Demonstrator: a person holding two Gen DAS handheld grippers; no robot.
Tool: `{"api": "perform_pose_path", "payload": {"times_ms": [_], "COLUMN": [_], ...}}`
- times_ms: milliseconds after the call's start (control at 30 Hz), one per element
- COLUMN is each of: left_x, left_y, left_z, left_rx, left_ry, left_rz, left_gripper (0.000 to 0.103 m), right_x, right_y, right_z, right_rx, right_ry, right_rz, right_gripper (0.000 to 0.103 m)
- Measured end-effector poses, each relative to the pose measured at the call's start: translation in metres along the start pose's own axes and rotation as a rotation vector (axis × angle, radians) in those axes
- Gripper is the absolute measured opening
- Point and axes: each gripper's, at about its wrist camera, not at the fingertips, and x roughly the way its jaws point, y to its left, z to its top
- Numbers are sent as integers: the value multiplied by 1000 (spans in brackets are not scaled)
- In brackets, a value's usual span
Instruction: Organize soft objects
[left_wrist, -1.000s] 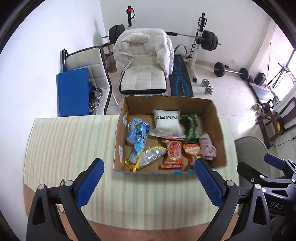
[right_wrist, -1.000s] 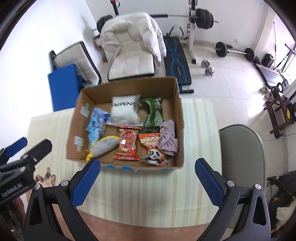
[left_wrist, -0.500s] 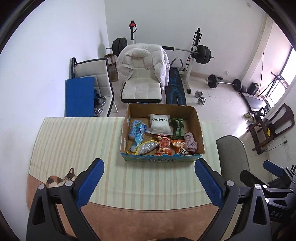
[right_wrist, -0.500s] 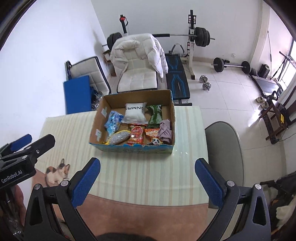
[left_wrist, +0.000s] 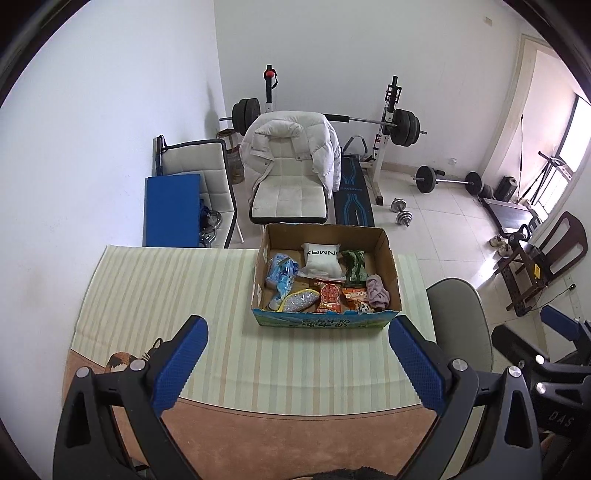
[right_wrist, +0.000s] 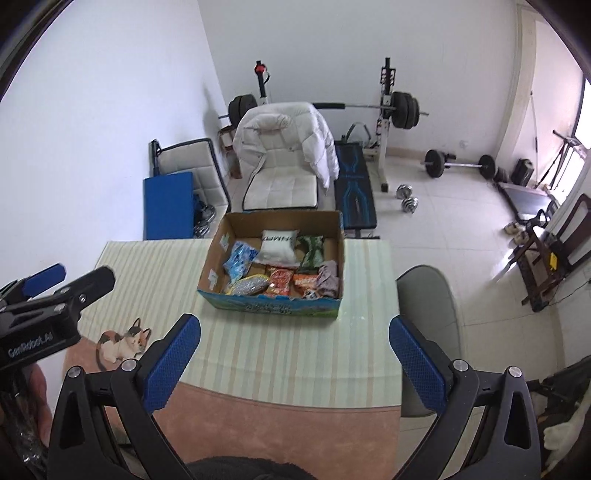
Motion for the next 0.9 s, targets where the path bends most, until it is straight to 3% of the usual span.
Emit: {"api": "perform_pose_path", "payload": {"times_ms": [200, 900], "left_x": [3, -8], "left_y": [-10, -12], "left_z": [-4, -4], "left_rx": [30, 11], "left_ry": [1, -33], "left_rz": [-9, 18], "left_gripper": [101, 101], "right_x": [1, -10], "right_y": [-5, -6], "right_z": [8, 18], "right_rx": [3, -9], "right_ry": [-35, -81], "right_rz": [-61, -82], "right_gripper": [103, 103]}}
